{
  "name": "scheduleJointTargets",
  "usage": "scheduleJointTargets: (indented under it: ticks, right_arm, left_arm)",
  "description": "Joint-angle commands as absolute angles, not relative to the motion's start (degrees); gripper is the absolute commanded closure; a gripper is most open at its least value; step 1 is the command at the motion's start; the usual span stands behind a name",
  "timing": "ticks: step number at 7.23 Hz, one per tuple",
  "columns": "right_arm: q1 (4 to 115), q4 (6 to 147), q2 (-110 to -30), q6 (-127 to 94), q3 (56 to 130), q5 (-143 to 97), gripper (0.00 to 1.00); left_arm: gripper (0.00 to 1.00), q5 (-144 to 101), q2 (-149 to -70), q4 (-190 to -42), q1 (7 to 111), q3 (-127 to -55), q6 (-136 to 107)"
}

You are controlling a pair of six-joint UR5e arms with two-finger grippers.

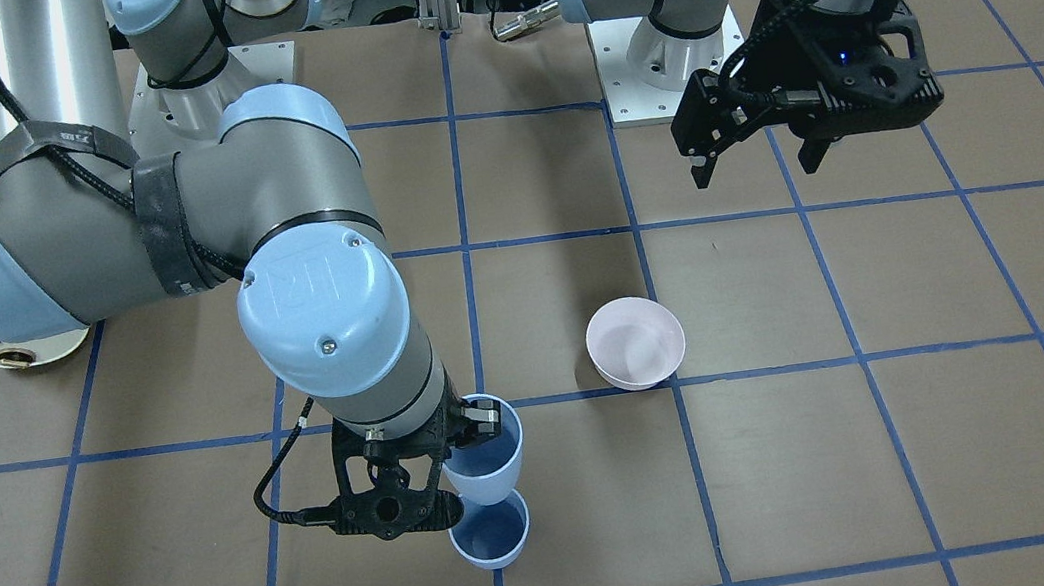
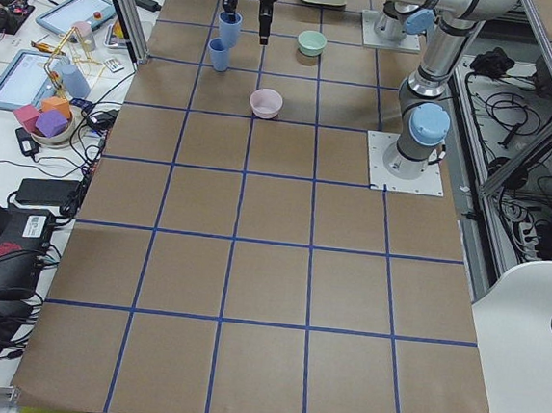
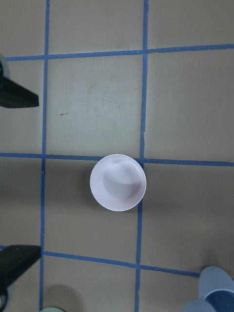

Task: Stack blue cups with both arms

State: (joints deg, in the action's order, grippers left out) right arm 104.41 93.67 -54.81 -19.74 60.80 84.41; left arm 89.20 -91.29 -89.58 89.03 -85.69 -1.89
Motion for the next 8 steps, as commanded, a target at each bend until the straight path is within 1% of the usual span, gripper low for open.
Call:
scheduleJointTargets:
  ticks: [1, 2, 8]
  right_arm:
    - [104.3, 93.8, -53.4, -19.8, 58.6, 84.5, 1.0]
    - [104.3, 93.8, -52.8, -19.8, 57.7, 84.7, 1.0]
    - [103.8, 93.9, -51.9, -19.8, 57.6, 85.3, 0.98]
  left_arm:
    - [0.0, 89.3, -89.7, -87.5, 88.2, -87.5, -1.9]
    - [0.0, 89.2, -89.7, -87.5, 88.3, -87.5, -2.0]
    - [0.0, 89.3, -89.7, -87.5, 88.3, -87.7, -2.0]
